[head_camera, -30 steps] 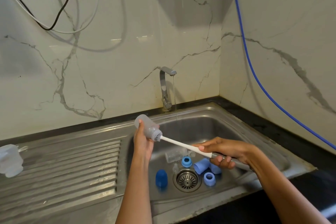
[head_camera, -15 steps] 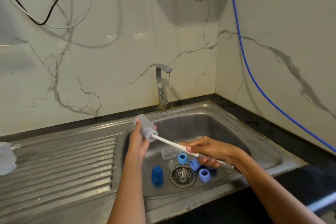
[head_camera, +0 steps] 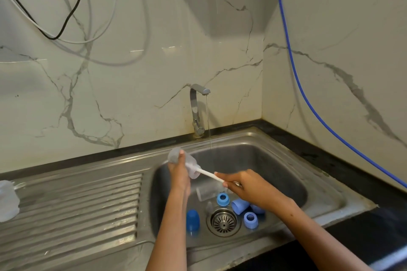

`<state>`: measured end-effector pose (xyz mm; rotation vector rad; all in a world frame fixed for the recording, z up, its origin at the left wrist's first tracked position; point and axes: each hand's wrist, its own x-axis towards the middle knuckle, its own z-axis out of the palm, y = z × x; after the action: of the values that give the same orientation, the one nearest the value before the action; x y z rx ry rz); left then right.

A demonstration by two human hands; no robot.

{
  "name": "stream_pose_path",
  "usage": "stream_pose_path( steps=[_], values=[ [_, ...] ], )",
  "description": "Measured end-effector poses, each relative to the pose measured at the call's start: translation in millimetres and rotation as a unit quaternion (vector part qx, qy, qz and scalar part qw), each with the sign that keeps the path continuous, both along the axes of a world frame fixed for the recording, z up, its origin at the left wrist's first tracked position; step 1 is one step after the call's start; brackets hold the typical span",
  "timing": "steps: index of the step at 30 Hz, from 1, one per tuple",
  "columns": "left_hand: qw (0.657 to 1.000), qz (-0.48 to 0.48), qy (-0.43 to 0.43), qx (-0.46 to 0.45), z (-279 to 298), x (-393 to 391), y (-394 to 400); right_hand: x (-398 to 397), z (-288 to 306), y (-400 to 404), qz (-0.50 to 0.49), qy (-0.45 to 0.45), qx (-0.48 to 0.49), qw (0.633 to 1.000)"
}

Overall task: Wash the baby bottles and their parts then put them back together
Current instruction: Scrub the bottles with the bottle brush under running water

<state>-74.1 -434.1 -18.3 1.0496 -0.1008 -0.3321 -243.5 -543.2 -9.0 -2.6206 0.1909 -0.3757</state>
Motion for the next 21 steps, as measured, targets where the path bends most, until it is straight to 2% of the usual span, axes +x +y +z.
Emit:
stream_pose_path(
  steps=[2,3,4,5,7,8,14,17,19,21],
  values=[
    [0.999,-0.028,0.016,-0.011,0,0,-1,2,-3,-2,-0.032,0.004,-0.114,0.993],
    [0.998,-0.041,0.035,-0.024,0,2,1,3,-3,-2,-0.033,0.010,-0.118,0.992],
    [0.995,-0.052,0.063,-0.051,-1,6,5,2,-3,-3,-0.017,0.017,-0.063,0.998],
    [0.990,-0.057,0.096,-0.091,-2,9,9,-1,-2,-5,0.008,0.027,0.043,0.999],
    [0.971,-0.050,0.151,-0.180,-3,14,15,-9,5,-13,0.043,0.057,0.238,0.969],
    [0.963,-0.048,0.159,-0.211,0,13,17,-12,7,-19,0.044,0.073,0.286,0.954],
    [0.944,0.004,0.183,-0.276,-4,20,20,-22,9,-40,0.026,0.122,0.378,0.917],
    [0.925,0.012,0.197,-0.325,-3,17,24,-24,3,-52,-0.029,0.093,0.387,0.917],
    [0.912,-0.007,0.220,-0.347,2,15,21,-19,-5,-54,-0.099,0.068,0.339,0.933],
    [0.912,-0.027,0.244,-0.329,5,8,15,-14,-14,-56,-0.162,0.069,0.259,0.950]
  ],
)
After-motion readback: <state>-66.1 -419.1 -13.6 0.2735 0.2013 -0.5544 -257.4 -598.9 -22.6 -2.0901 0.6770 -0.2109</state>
